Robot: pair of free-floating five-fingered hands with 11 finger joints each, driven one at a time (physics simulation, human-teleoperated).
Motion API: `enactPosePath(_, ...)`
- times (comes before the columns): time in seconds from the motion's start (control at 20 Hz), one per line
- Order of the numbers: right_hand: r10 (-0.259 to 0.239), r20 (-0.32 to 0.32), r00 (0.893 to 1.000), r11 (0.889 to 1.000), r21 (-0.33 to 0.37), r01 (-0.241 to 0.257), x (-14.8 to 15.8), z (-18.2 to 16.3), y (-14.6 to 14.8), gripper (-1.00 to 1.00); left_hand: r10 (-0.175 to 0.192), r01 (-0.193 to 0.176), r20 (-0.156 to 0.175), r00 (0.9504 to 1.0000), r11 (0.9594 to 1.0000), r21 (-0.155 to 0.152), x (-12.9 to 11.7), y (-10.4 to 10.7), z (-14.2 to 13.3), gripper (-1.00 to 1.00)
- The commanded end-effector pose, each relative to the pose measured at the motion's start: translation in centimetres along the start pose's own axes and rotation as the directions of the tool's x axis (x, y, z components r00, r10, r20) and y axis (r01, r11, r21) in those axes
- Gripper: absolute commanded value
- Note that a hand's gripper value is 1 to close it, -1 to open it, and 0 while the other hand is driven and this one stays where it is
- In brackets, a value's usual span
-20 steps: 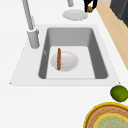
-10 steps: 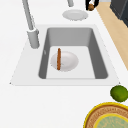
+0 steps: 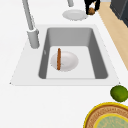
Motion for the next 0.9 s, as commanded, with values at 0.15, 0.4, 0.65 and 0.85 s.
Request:
enactPosePath(0.15, -0.011, -0.020, 1.000, 1.000, 0.000, 0.011, 5.0, -2.0, -0.3, 1.00, 0.000, 0.000, 0.000, 1.0000, 1.0000, 0.000, 0.0, 0.0, 0.0, 0.00)
enactPosePath(0.4, -0.035, -0.032, 0.999, 0.999, 0.007, 0.035, 7.6, -4.5, -0.1, 1.00, 0.000, 0.000, 0.000, 1.0000, 1.0000, 0.000, 0.0, 0.0, 0.0, 0.00)
enactPosePath(0.65, -0.022, -0.020, 1.000, 1.000, 0.013, 0.023, 10.3, -8.7, 1.2, 1.00, 0.000, 0.000, 0.000, 1.0000, 1.0000, 0.000, 0.0, 0.0, 0.0, 0.00)
enactPosePath(0.85, -0.022, -0.021, 1.000, 1.000, 0.015, 0.022, 12.3, -12.0, 2.6, 1.00, 0.000, 0.000, 0.000, 1.0000, 1.0000, 0.000, 0.0, 0.0, 0.0, 0.00)
